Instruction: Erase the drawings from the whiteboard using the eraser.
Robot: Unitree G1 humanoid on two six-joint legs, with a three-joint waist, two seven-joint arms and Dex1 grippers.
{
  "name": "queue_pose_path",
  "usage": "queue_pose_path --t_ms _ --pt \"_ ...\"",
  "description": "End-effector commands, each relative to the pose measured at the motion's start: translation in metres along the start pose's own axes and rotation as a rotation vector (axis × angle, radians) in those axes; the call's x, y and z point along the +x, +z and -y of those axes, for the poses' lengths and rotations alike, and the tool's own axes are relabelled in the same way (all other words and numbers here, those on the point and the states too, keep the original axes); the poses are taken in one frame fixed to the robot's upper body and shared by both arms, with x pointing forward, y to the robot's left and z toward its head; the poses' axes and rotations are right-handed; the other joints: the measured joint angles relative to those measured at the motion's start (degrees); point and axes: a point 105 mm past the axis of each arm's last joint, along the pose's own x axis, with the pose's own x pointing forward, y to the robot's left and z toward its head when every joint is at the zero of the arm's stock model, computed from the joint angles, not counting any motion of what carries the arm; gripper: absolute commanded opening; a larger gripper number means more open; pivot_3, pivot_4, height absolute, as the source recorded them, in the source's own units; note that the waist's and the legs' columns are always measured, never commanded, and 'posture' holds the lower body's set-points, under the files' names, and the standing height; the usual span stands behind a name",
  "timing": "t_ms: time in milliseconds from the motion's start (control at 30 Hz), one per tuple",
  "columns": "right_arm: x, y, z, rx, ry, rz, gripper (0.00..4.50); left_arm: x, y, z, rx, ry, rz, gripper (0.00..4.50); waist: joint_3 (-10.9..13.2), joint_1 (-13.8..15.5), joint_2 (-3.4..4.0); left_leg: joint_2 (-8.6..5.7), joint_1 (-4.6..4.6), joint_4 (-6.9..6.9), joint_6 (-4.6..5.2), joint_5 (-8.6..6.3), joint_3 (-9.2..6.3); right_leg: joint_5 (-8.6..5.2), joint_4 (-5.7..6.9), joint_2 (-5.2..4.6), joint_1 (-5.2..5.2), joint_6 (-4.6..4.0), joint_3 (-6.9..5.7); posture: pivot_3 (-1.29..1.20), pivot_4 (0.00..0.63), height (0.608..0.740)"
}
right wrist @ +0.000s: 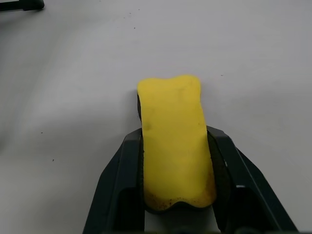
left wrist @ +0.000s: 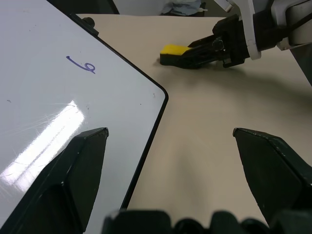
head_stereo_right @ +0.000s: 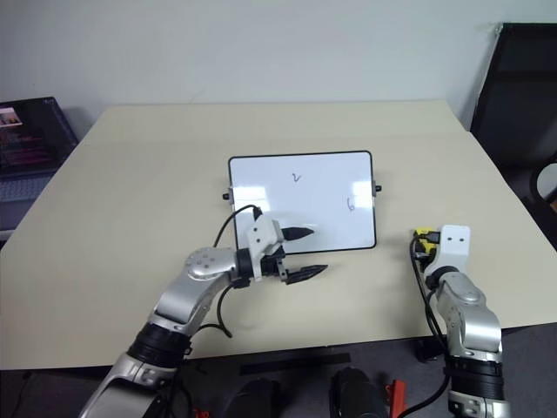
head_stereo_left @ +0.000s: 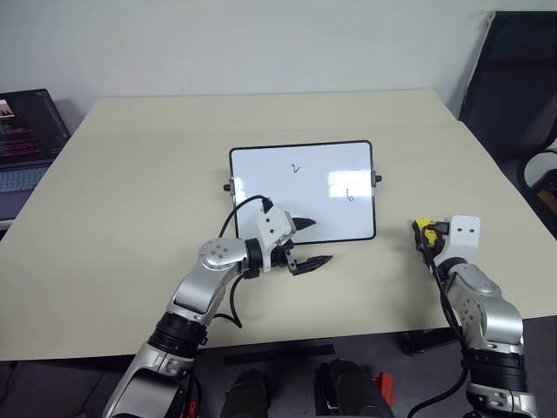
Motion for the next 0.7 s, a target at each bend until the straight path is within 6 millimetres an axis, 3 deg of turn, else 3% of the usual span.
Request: queue_pose_path --t_ms 33,233,333,433,700 --pt "-0.001 0.012 0.005 0.005 -0.018 0.051 1.29 0.0 0.018 -0.002 0.061 0.007 0.056 4.5 0.0 0.0 0.0 0.0 0.0 0.0 0.0 0.0 0.0 0.0 0.0 0.0 0.0 0.0 0.0 0.0 0.15 0.74" --pt "-0.008 0.031 -0.002 -0.113 0.037 0.143 1.29 -0.005 0.021 -0.018 0.107 0.132 0.07 4.5 0.0 0.0 0.0 0.0 0.0 0.0 0.0 0.0 0.0 0.0 0.0 0.0 0.0 0.0 0.01 0.0 0.15 0.74" --pt "-0.011 0.032 -0.009 -0.166 0.071 0.175 1.29 -0.006 0.019 -0.026 0.145 0.217 0.063 4.5 0.0 0.0 0.0 0.0 0.0 0.0 0.0 0.0 0.0 0.0 -0.02 0.0 0.0 0.0 0.0 0.0 0.15 0.74" --pt "-0.013 0.036 -0.014 -0.169 0.087 0.217 1.29 -0.004 0.017 -0.027 0.143 0.26 0.061 4.5 0.0 0.0 0.0 0.0 0.01 0.0 0.0 0.0 0.0 0.0 0.0 0.0 0.01 0.01 0.0 0.0 0.15 0.74" --pt "-0.019 0.07 -0.053 -0.199 0.228 0.428 1.29 0.005 0.01 -0.015 0.138 0.292 0.04 4.5 0.0 0.0 0.0 0.0 0.01 0.01 0.0 0.0 0.01 0.01 0.01 0.0 0.0 0.02 0.02 0.0 0.15 0.74"
